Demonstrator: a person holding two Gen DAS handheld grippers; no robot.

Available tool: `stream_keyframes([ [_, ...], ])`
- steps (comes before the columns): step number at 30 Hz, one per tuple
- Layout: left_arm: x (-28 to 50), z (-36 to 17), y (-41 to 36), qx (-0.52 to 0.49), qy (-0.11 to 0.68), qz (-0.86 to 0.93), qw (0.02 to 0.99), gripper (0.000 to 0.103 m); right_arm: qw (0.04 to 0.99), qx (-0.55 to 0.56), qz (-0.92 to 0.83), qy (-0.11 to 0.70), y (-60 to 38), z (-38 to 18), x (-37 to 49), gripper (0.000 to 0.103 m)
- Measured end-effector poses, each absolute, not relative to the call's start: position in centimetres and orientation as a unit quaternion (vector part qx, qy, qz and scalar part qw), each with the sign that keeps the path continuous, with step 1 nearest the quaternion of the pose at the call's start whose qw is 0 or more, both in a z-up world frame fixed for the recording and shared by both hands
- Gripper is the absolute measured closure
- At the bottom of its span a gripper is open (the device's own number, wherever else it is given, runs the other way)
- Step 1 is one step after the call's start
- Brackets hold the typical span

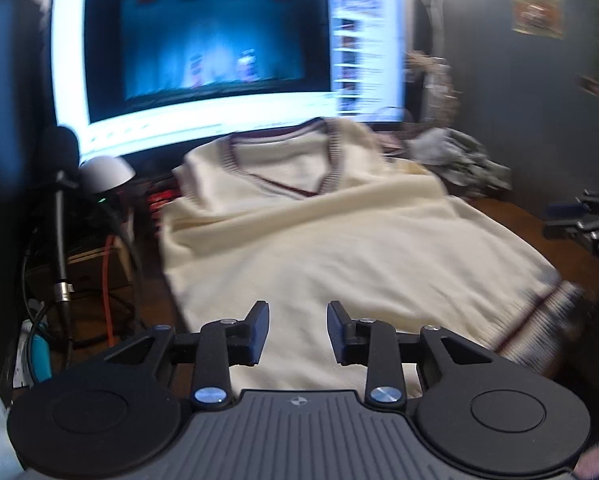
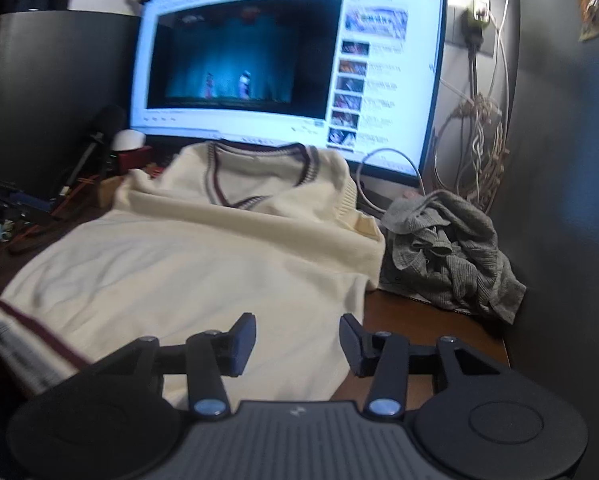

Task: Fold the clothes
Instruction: 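Move both tools to the vest's striped hem and grasp it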

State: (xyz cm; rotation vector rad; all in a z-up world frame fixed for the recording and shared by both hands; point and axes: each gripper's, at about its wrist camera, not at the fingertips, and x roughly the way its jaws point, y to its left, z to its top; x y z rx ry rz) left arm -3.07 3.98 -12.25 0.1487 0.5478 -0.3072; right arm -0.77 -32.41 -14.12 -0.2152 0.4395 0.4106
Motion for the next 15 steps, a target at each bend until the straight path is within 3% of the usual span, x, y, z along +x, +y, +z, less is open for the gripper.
stream_keyframes([
  [10,-11.6,-14.5,-0.4,0.221,0.223,-0.210,0.926,0.071,0.958,-0.089,0.194,0.191,-31.9,-17.0,-10.0,0.061],
  [15,-12.6,-16.4,-1.9,0.290,0.222,-0.183,0.913,0.071,0.950,-0.144,0.189,0.200,-30.7,-18.6,-11.6,0.062],
])
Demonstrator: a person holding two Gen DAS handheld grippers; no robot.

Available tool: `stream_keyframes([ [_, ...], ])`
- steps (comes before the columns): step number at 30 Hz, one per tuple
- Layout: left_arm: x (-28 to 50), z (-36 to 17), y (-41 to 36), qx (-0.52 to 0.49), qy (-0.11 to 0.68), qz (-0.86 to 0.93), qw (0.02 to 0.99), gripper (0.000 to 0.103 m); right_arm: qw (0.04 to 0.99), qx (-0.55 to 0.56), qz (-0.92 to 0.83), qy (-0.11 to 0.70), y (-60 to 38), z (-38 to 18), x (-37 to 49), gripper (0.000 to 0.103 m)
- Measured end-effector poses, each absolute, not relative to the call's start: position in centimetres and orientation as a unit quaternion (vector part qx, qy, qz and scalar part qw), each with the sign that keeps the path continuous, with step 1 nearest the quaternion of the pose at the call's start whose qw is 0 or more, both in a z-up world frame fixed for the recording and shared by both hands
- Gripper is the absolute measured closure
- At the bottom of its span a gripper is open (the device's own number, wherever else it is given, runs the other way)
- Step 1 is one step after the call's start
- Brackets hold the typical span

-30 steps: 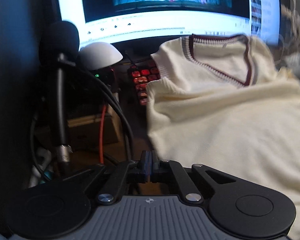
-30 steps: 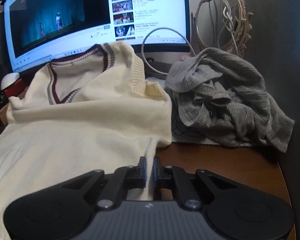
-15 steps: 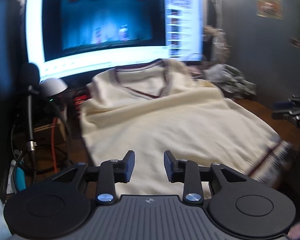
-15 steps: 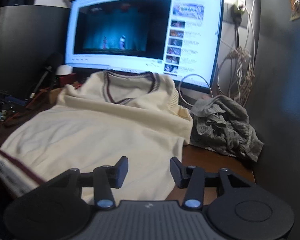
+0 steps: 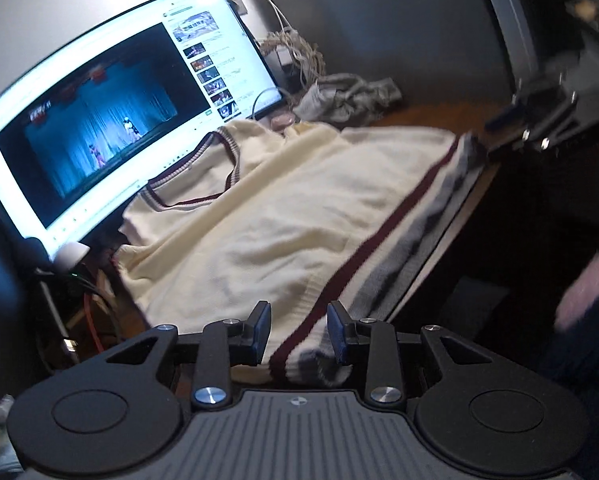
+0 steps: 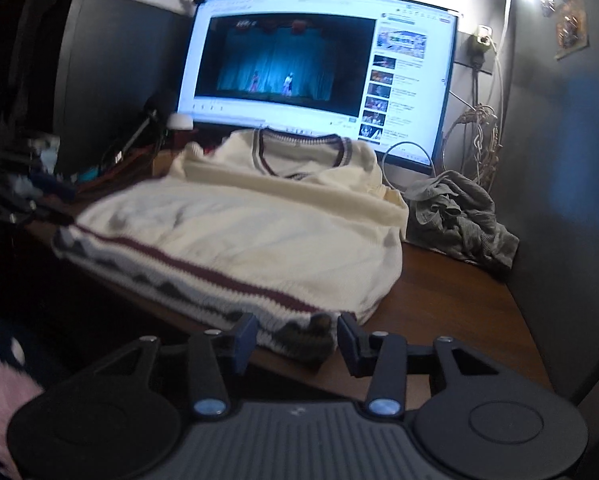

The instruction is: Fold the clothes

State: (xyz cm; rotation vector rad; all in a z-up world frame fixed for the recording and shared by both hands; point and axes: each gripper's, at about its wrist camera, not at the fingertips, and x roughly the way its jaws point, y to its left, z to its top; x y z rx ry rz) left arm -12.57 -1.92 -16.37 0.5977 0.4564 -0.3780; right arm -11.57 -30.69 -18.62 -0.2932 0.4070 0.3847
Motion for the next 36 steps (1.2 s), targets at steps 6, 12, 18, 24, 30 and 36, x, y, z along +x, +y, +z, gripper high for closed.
stream_keyframes([
  [6,-12.5,-17.3,-1.0,0.258,0.242,-0.155,0.922,0.071,0.962,-0.142,0.151,0.180,-30.4,-19.5,-11.6,0.063],
  [12,-12.9,-18.1,-1.2,0.268,0.241,-0.138,0.922,0.070,0.969,-0.140,0.087,0.184,-30.8,-20.3,-10.4,0.077],
  [18,-13.4,-17.9,-1.5,0.294,0.245,-0.146,0.912,0.071,0.974,-0.111,0.086,0.180,-31.3,-20.7,-10.0,0.082],
  [24,-13.6,-18.1,-1.3,0.297,0.260,-0.142,0.908,0.070,0.975,-0.098,0.091,0.175,-31.5,-20.6,-10.1,0.082],
  [30,-13.6,-17.9,-1.4,0.321,0.272,-0.138,0.897,0.070,0.977,-0.093,0.093,0.167,-31.4,-20.3,-10.1,0.082],
  [36,-13.6,-17.6,-0.7,0.333,0.259,-0.114,0.899,0.070,0.977,-0.094,0.094,0.164,-31.5,-20.1,-9.6,0.082],
])
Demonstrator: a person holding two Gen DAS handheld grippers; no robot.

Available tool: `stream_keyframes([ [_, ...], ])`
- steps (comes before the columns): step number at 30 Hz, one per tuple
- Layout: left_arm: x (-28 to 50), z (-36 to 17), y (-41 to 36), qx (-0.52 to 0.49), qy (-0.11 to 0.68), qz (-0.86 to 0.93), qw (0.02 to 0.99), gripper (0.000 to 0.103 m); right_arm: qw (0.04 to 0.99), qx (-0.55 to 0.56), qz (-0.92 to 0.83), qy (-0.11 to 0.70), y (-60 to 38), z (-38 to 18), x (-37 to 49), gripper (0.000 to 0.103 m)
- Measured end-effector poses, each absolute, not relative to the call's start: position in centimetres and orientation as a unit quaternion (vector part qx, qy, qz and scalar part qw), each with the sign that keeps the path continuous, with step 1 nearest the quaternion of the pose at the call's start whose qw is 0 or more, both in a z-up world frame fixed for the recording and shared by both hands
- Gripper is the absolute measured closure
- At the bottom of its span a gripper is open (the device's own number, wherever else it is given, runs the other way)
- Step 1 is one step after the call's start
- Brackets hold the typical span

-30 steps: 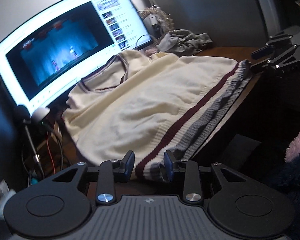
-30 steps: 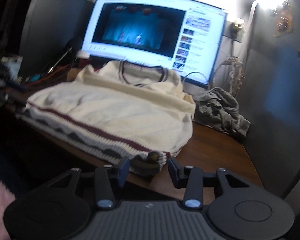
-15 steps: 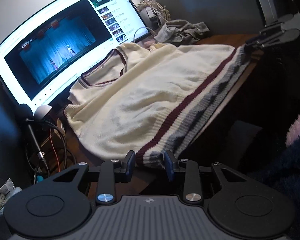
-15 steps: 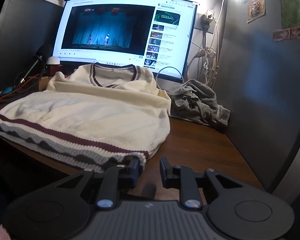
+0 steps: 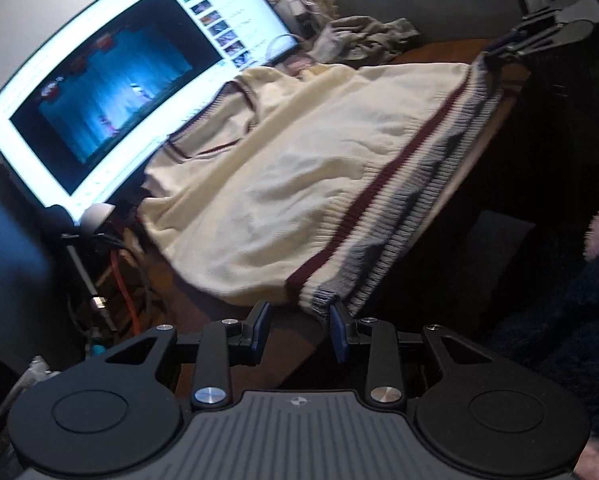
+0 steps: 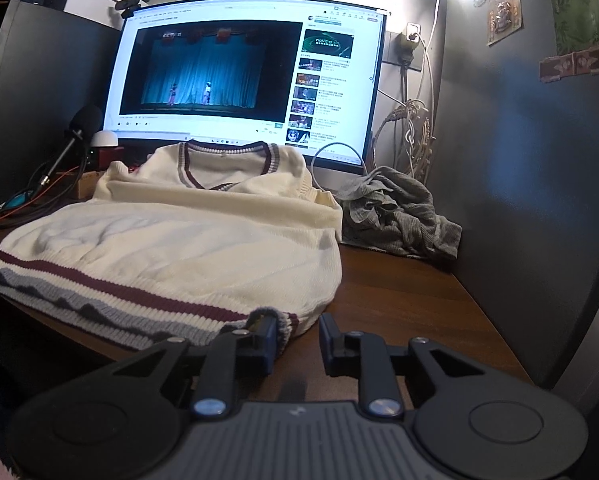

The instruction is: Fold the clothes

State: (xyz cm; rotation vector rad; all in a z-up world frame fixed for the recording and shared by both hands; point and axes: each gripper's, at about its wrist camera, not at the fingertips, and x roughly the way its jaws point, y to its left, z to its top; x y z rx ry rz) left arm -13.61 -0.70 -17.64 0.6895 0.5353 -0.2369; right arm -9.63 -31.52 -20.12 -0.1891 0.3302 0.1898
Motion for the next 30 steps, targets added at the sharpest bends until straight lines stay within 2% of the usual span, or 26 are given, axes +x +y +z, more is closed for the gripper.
stream_keyframes([
  [4,-13.3,-17.8,-0.7,0.326,0.235,-0.097,0.911,0.069,0.977,-0.101,0.092,0.163,-31.3,-20.2,-9.4,0.082],
  [10,-13.2,-19.4,-2.9,0.382,0.198,-0.104,0.897,0.069,0.972,-0.147,0.087,0.163,-30.0,-20.6,-9.4,0.083],
  [11,-13.2,-19.5,-3.1,0.386,0.189,-0.102,0.897,0.064,0.971,-0.154,0.085,0.162,-29.9,-20.6,-9.4,0.083],
  [12,-13.0,-19.5,-3.2,0.379,0.181,-0.100,0.902,0.056,0.971,-0.153,0.085,0.164,-29.8,-20.7,-9.3,0.083],
  [14,-12.4,-19.2,-2.7,0.343,0.179,-0.096,0.917,0.054,0.972,-0.136,0.094,0.169,-29.9,-20.7,-9.0,0.083],
  [15,-12.1,-19.0,-2.3,0.321,0.181,-0.096,0.925,0.059,0.972,-0.121,0.099,0.173,-30.1,-20.8,-8.8,0.083],
  [16,-11.7,-18.7,-1.8,0.295,0.183,-0.097,0.933,0.069,0.973,-0.106,0.104,0.177,-30.2,-20.8,-8.7,0.084],
  [17,-11.5,-18.4,-1.2,0.267,0.188,-0.101,0.940,0.096,0.974,-0.091,0.107,0.178,-30.4,-20.9,-8.6,0.093],
  [18,-11.3,-18.0,-0.5,0.239,0.190,-0.106,0.946,0.099,0.975,-0.077,0.109,0.177,-30.7,-20.9,-8.6,0.097],
  [23,-11.9,-16.8,2.3,0.144,0.177,-0.126,0.965,0.100,0.979,0.021,0.112,0.167,-33.8,-20.4,-9.2,0.098],
  [30,-13.8,-17.2,2.6,0.164,0.126,-0.151,0.967,0.100,0.977,0.070,0.133,0.153,-35.2,-21.1,-9.8,0.099],
])
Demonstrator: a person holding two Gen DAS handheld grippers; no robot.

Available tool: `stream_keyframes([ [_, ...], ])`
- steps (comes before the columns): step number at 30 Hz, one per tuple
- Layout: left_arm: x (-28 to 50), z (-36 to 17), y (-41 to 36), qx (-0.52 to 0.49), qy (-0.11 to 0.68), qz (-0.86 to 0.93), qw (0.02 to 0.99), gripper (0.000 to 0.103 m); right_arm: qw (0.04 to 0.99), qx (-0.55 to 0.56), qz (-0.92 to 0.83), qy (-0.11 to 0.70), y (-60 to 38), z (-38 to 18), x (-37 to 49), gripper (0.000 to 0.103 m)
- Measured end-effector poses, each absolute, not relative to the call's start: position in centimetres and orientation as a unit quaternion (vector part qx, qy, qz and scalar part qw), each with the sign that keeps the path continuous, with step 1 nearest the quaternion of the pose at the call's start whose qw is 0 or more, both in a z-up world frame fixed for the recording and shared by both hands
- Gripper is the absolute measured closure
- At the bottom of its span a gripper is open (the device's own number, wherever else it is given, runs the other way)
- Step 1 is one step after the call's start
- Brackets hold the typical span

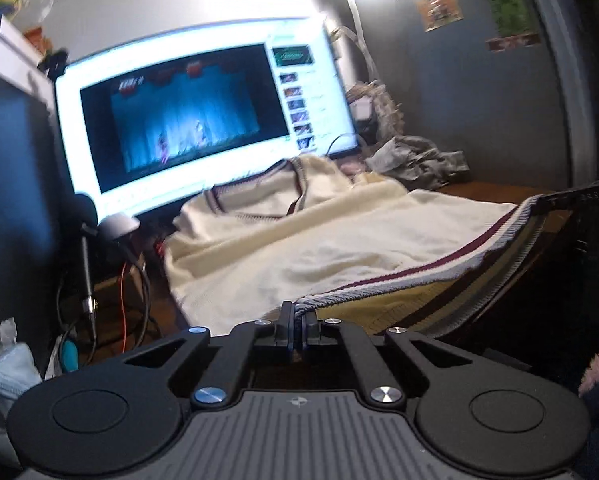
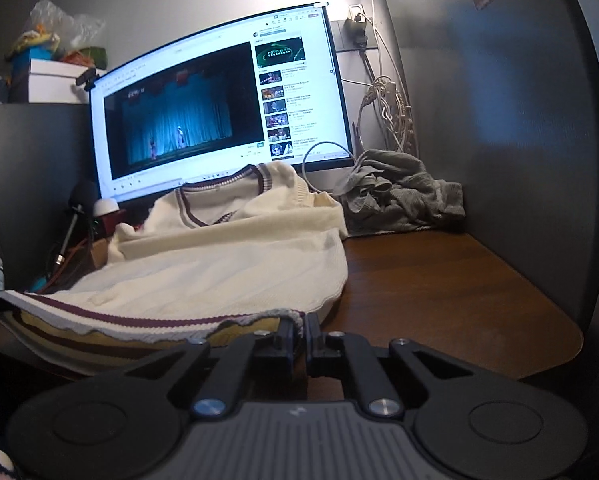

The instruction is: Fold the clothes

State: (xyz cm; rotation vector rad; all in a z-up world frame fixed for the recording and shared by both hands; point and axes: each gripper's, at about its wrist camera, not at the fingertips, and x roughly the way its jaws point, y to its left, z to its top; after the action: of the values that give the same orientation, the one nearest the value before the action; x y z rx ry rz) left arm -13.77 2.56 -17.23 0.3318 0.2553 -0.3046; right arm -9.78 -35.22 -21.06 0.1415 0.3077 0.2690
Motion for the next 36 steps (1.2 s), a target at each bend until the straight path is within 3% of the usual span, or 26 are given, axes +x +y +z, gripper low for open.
stream_keyframes([
  [7,-15.1,-19.5,2.6,0.219,0.106,-0.206,0.948,0.098,0.976,0.099,0.136,0.138,-37.2,-22.4,-10.7,0.096],
  [10,-15.4,-19.6,2.4,0.234,0.103,-0.212,0.943,0.093,0.975,0.099,0.142,0.139,-37.9,-22.5,-11.2,0.082],
  [12,-15.4,-19.5,2.1,0.245,0.105,-0.215,0.940,0.088,0.975,0.094,0.144,0.140,-38.3,-22.5,-11.6,0.079],
  [15,-15.4,-19.5,1.4,0.271,0.103,-0.219,0.932,0.071,0.978,0.027,0.150,0.142,-37.4,-21.5,-12.1,0.078],
  [27,-15.1,-20.4,-0.8,0.377,0.110,-0.213,0.895,0.069,0.920,-0.343,0.134,0.132,-30.7,-20.3,-12.8,0.071],
  [36,-14.3,-20.6,-2.6,0.428,0.099,-0.222,0.870,0.068,0.878,-0.437,0.160,0.109,-27.6,-21.8,-12.7,0.071],
])
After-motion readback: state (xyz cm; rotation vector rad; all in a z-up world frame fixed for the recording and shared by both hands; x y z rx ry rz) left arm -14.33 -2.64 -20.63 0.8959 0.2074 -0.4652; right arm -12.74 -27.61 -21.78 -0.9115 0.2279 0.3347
